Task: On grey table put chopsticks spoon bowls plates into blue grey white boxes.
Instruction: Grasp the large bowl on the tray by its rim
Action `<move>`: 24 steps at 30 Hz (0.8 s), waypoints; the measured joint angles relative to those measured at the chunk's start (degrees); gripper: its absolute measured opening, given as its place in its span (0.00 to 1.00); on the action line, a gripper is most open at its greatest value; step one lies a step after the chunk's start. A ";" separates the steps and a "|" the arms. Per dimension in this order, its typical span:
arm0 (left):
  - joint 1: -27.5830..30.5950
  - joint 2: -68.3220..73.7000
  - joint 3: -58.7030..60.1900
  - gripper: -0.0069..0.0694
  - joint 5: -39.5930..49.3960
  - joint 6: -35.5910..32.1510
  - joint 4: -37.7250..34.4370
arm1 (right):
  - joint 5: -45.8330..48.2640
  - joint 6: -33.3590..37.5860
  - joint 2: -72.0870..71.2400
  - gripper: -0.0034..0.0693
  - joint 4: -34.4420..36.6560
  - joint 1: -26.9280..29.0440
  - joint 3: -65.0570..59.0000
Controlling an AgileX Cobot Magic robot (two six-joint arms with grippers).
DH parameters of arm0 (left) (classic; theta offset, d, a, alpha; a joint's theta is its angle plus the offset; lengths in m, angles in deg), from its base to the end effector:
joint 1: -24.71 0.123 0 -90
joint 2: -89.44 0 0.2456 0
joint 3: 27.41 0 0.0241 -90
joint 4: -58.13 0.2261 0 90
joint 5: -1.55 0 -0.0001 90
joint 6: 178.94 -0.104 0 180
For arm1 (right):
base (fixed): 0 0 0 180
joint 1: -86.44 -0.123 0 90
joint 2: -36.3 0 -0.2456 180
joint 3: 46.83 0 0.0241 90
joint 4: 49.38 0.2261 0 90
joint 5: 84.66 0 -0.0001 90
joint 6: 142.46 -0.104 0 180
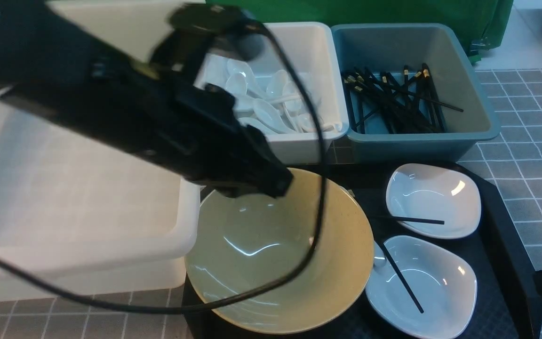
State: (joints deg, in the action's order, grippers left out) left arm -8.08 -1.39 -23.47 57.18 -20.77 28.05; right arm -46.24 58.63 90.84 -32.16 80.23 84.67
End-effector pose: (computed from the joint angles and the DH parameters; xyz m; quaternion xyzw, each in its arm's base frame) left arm 0.2104 -0.1868 0.3030 0.3526 0.8646 -0.2695 0.2355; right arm 0.1457 0.0351 0.2169 -0.1425 0.9259 0.0832 0.3399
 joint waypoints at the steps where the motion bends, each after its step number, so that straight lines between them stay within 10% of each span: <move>1: -3.02 5.07 -3.68 0.08 2.03 2.11 4.36 | -0.57 0.39 0.14 0.09 0.69 0.00 0.00; 11: -11.98 23.86 -14.62 0.08 2.90 13.66 28.79 | -1.32 1.01 0.20 0.09 1.67 0.00 0.00; 24: -16.94 31.94 -15.80 0.10 -0.55 5.05 18.48 | -1.96 1.03 0.20 0.09 2.42 -0.06 0.00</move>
State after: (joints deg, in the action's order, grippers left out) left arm -25.03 30.55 -39.27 56.63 -15.72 46.53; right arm -48.20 59.67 91.04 -29.74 80.17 84.67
